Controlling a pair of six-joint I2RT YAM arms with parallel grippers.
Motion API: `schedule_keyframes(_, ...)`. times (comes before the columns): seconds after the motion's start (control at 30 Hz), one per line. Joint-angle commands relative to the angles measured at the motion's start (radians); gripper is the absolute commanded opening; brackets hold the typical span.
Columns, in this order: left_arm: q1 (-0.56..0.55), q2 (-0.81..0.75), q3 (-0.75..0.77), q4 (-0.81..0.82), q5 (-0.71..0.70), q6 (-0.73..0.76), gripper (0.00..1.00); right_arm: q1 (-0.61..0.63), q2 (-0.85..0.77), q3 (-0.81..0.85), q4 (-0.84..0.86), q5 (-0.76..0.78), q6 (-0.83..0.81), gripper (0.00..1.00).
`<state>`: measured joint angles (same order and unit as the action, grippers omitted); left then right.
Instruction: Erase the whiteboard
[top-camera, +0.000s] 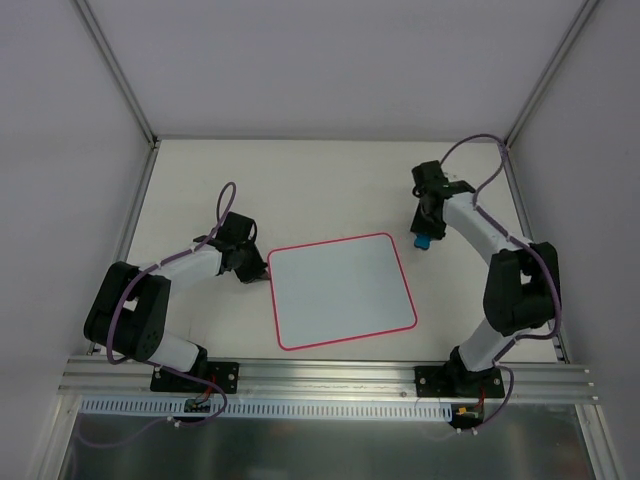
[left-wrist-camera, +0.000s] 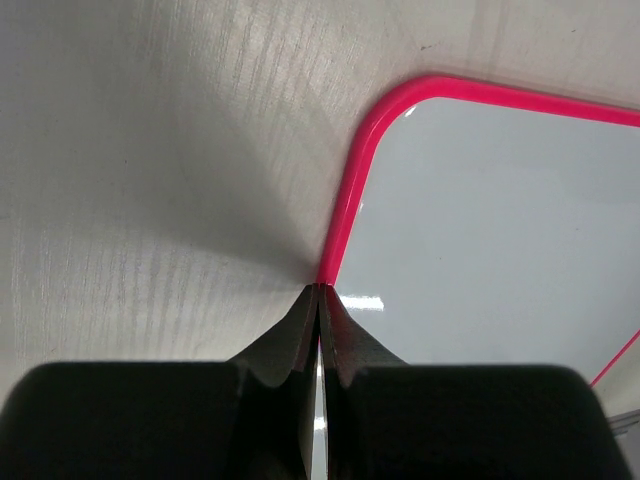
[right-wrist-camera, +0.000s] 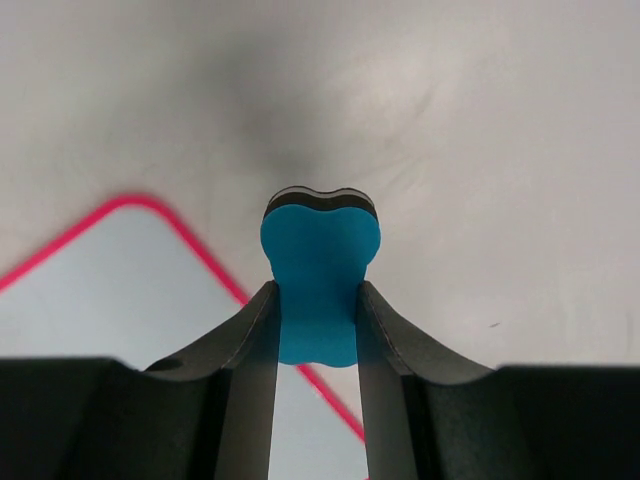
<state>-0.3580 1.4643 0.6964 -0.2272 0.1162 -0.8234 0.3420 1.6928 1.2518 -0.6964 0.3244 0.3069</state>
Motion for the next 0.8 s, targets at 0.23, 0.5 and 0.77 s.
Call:
schedule_keyframes(0.23,0.004,-0.006,0.028,-0.087,-0.010,0.024,0.00,-0.417,0.048,0.057,0.064,-0.157,-0.187,0.03)
schedule_keyframes(0.5,0.004,-0.007,0.046,-0.087,-0.021,0.029,0.01,-0.488,0.189,0.071,0.074,-0.208,-0.167,0.14)
schedule_keyframes(0.77,0.004,-0.058,0.074,-0.113,-0.044,0.047,0.32,-0.518,0.150,0.029,0.074,-0.194,-0.155,0.61)
